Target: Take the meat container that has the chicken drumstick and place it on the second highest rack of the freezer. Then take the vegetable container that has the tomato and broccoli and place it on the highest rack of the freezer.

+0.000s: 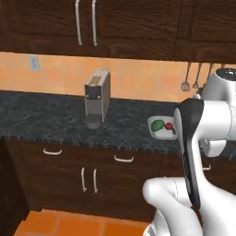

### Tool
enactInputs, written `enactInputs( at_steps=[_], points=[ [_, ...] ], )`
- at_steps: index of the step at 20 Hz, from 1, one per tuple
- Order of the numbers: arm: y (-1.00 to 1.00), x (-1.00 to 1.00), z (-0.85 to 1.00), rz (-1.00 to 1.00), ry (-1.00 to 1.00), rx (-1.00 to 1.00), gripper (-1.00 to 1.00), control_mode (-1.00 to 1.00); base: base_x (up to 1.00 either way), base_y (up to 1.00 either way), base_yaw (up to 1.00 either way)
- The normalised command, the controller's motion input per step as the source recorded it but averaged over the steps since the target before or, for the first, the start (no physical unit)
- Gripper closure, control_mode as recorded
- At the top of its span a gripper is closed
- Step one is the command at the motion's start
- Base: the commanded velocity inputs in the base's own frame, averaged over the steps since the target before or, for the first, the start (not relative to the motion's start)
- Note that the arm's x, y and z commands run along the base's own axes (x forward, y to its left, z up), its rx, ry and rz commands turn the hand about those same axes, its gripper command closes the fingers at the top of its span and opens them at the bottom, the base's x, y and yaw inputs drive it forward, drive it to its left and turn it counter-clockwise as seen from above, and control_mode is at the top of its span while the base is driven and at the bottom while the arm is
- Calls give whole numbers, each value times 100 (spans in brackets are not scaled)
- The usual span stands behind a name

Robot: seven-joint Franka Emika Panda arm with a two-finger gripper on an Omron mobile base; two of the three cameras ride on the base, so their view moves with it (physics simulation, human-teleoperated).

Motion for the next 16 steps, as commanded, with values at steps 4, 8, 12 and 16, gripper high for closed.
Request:
enactInputs(
  at_steps=[4,8,12,16],
  points=[
    [0,0,0,0,0,0,-100,100,83,21,-52],
    [0,0,0,0,0,0,-100,100,59,15,-50],
    [0,0,0,0,0,0,-100,100,28,32,-37],
    [0,0,0,0,0,0,-100,100,28,45,-7]
  ],
)
